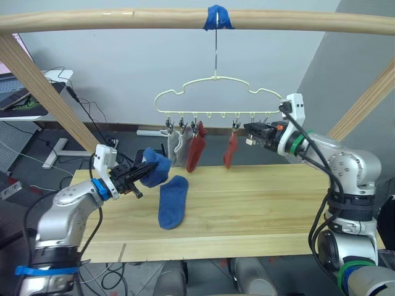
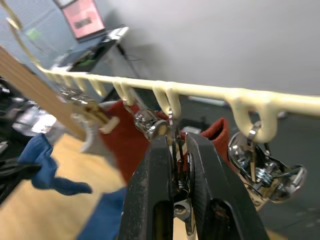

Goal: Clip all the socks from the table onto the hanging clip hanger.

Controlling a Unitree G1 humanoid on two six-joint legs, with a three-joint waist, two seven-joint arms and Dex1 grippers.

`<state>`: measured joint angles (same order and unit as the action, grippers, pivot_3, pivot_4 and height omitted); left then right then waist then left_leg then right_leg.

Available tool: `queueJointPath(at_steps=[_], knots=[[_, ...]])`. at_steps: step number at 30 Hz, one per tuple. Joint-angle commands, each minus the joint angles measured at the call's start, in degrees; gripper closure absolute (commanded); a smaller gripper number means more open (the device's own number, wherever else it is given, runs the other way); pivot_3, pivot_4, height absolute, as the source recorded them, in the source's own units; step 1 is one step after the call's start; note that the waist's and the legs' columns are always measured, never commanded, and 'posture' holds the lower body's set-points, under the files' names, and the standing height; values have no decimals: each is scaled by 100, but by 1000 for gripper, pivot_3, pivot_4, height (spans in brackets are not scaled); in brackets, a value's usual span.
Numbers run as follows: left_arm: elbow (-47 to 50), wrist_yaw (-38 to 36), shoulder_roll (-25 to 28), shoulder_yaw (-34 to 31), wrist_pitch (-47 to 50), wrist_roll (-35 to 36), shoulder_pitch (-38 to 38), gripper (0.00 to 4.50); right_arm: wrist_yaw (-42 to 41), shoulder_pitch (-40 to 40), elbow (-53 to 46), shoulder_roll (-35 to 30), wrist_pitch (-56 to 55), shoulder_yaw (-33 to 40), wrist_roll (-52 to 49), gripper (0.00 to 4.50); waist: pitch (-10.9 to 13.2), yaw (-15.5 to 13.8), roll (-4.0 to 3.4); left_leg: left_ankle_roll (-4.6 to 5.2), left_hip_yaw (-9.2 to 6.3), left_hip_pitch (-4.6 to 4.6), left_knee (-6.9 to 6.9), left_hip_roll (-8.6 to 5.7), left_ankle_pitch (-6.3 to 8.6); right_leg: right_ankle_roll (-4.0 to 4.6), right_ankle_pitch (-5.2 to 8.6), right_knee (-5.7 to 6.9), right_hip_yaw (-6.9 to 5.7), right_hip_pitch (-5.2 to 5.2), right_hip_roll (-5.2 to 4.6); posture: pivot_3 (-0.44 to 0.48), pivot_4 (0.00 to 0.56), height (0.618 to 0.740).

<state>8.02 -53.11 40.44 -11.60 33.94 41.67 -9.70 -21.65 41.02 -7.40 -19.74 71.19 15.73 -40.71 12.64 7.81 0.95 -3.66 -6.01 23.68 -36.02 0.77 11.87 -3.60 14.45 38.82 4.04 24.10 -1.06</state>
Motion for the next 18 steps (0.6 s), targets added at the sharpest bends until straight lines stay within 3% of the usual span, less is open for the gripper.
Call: queueJointPath(at_steps=[1,3,8,18], knots=[[934,-40,165,35,961,875,-93,4467,81,266,21,55,877,640,-700,4365,1,1,-1,0,1,-2,0,0,0,0,2,0,1,0,1,-132,189,740],[1185,19,99,236,1192,1013,-253,4467,163,395,65,159,1373,963,-989,4365,1,4,-1,0,3,-3,-2,1,0,1,3,0,2,-1,4,-137,189,740],[1045,451,-693,829,1210,834,-891,4467,830,764,345,745,2116,1905,-1530,4365,0,10,-1,3,5,-5,-4,1,-2,1,2,1,3,-1,8,-145,188,740],[208,451,-1696,1427,786,250,-1475,4467,2414,862,601,1073,2131,2291,-3070,4365,1,54,-3,5,12,7,2,2,-1,16,-4,-7,7,7,10,-177,173,740]])
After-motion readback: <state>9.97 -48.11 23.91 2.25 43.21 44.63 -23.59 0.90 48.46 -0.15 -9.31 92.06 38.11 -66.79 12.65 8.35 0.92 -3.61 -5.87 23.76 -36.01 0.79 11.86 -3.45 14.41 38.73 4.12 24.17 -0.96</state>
